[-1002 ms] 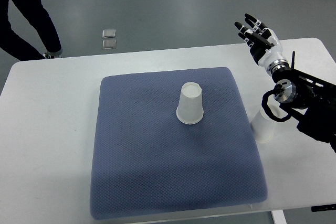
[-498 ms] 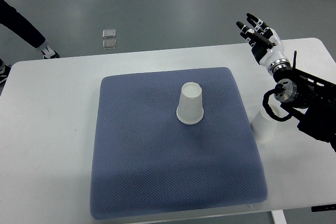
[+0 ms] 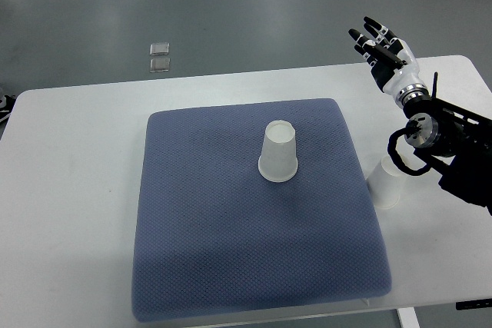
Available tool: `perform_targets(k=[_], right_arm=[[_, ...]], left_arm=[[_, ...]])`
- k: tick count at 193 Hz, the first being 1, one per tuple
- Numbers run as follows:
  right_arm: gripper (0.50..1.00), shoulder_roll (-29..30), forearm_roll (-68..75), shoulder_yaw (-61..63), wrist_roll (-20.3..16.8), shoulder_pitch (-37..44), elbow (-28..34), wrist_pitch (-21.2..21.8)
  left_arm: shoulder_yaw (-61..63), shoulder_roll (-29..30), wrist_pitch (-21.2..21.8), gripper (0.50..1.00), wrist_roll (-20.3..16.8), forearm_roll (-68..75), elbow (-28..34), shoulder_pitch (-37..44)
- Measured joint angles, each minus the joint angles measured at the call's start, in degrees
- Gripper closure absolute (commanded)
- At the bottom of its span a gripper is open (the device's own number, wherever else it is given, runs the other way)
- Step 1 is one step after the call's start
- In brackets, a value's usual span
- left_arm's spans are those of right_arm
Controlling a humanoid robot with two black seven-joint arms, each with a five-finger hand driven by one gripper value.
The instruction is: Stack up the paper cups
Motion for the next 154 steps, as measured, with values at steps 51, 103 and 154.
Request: perform_targets(k=[51,103,154], right_arm=[[0.593,-0.91,-0.16,-0.02,-0.03,0.95,-0.06,0.07],[0.595,-8.30,-0.67,0.00,-0.03,1.32,1.69,0.16],[0.593,-19.13,-24.37,-2.01,-0.09,4.57,10.09,1.40]], left_arm=[[0.00,0.00,0.00,0.500,0.00,0.00,0.00,0.06],[0.00,0.00,0.00,0.500,0.04,0.00,0.00,0.02],[0.00,0.00,0.00,0.500,0.01,0.00,-0.02,0.00]])
